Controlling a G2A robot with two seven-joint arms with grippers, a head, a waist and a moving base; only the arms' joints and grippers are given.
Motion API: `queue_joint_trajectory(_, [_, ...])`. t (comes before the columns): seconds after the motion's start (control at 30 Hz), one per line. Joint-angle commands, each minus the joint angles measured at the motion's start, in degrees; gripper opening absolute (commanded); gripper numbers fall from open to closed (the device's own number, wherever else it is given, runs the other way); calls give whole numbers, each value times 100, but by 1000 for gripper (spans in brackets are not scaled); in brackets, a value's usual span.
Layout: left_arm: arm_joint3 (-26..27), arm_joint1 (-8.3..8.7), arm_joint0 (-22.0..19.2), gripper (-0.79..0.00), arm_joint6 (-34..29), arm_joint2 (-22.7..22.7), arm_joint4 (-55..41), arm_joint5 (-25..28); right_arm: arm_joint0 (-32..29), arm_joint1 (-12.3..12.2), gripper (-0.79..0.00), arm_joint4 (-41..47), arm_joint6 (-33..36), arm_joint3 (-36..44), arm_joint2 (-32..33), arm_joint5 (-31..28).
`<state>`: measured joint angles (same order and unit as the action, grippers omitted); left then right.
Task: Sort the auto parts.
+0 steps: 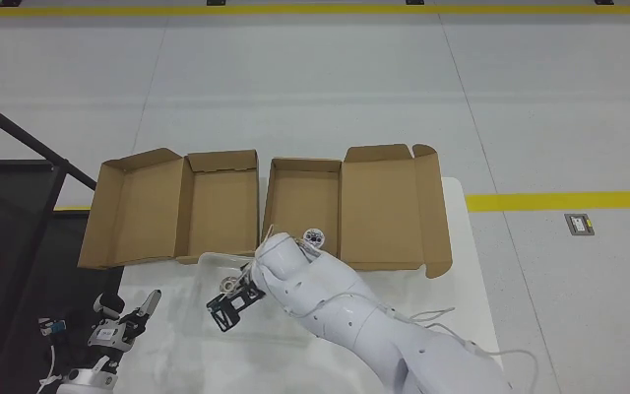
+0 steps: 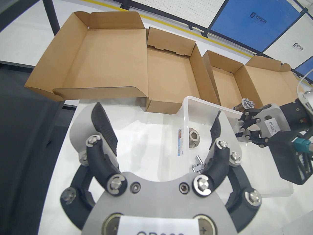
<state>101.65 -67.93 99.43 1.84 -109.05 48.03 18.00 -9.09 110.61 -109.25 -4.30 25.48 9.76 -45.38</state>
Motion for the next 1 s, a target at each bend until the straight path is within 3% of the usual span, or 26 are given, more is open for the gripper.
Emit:
queue_joint_trajectory(0.0, [0,0,0,0,0,0,0,0,8,-84,-785,-90,-123,149,22,130])
queue_joint_trajectory(0.23, [0,0,0,0,0,0,0,0,-45,-453,-785,-139,-174,867,323,633])
queue_joint_trajectory(0.5, [0,0,0,0,0,0,0,0,-357,-1149,-785,-354,89,2268,906,804])
queue_joint_trajectory(0.6, [0,0,0,0,0,0,0,0,-675,-1444,-785,-374,575,2931,1292,870])
queue_joint_trajectory(0.83, [0,0,0,0,0,0,0,0,-1770,-1906,-785,224,2762,4391,2577,1174])
queue_joint_trajectory(0.97, [0,0,0,0,0,0,0,0,-1770,-1906,-785,224,2762,4391,2577,1174])
